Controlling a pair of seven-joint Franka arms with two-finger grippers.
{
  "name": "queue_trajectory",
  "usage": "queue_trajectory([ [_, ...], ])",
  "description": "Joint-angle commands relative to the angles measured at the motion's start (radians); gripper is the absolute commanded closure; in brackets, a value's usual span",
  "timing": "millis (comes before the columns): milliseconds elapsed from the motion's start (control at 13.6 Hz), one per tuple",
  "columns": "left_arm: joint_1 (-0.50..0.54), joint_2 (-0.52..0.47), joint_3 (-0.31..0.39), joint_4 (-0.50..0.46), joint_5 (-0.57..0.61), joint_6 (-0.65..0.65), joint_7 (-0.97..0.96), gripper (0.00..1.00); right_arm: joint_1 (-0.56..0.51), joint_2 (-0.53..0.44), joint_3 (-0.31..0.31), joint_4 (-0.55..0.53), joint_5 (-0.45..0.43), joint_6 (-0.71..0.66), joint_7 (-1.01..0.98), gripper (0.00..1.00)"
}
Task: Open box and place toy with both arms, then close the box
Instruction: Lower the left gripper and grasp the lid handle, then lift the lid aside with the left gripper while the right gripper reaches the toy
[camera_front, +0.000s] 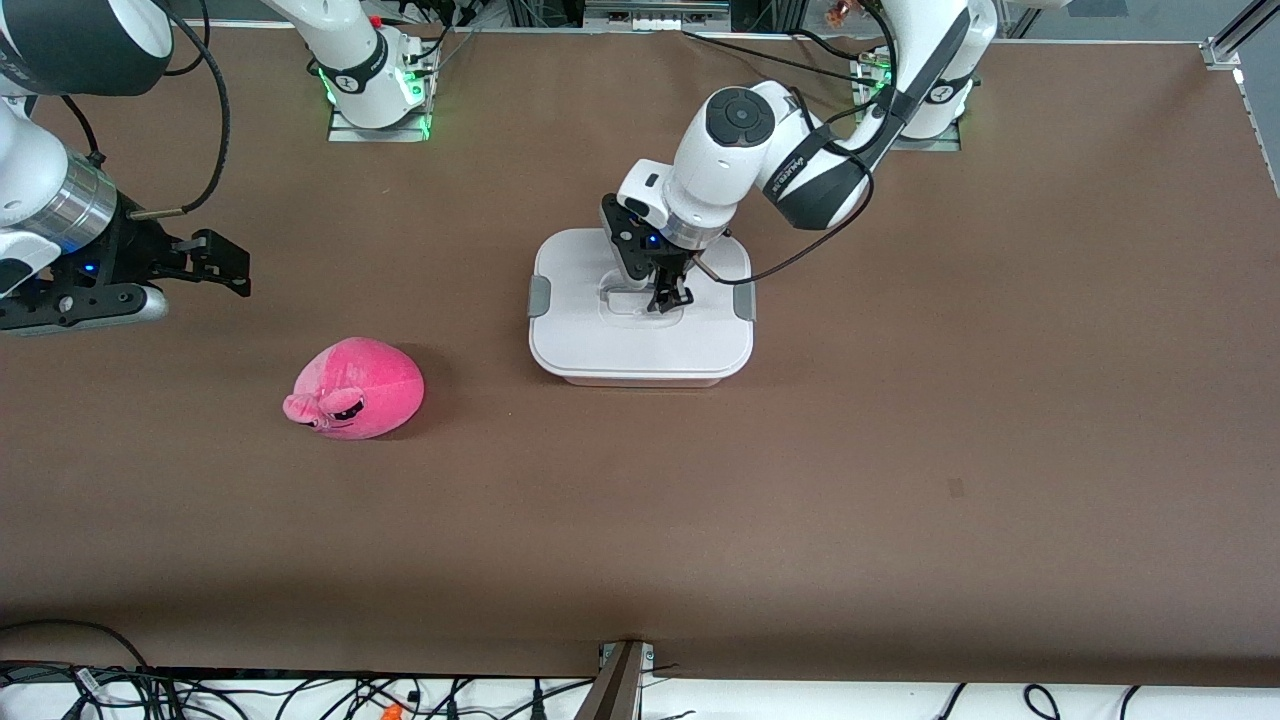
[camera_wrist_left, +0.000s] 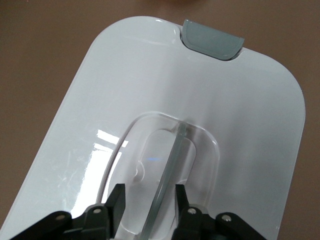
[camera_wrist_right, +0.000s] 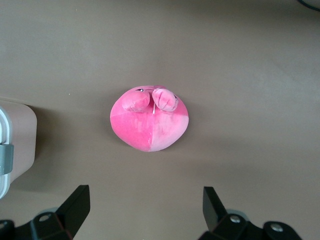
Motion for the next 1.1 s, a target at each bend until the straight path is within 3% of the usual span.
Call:
queue_trajectory([
  [0, -0.006, -0.005, 0.006, 0.002, 0.020, 0.010, 0.014, 1.00, 0.003, -0.010, 0.002, -0.006, -0.003, 0.009, 0.002, 0.00],
  [514, -0.011, -0.034, -0.009, 0.014, 0.020, -0.052, 0.013, 1.00, -0.003, -0.001, -0.003, -0.006, 0.003, 0.029, 0.000, 0.00],
  [734, -0.008, -0.084, -0.017, 0.024, 0.018, -0.127, 0.010, 1.00, 0.004, 0.117, -0.001, 0.002, -0.025, 0.068, -0.003, 0.00],
  [1027, 0.020, -0.114, -0.016, 0.148, 0.014, -0.418, 0.013, 1.00, 0.003, 0.200, -0.001, -0.011, -0.018, 0.087, -0.018, 0.00],
])
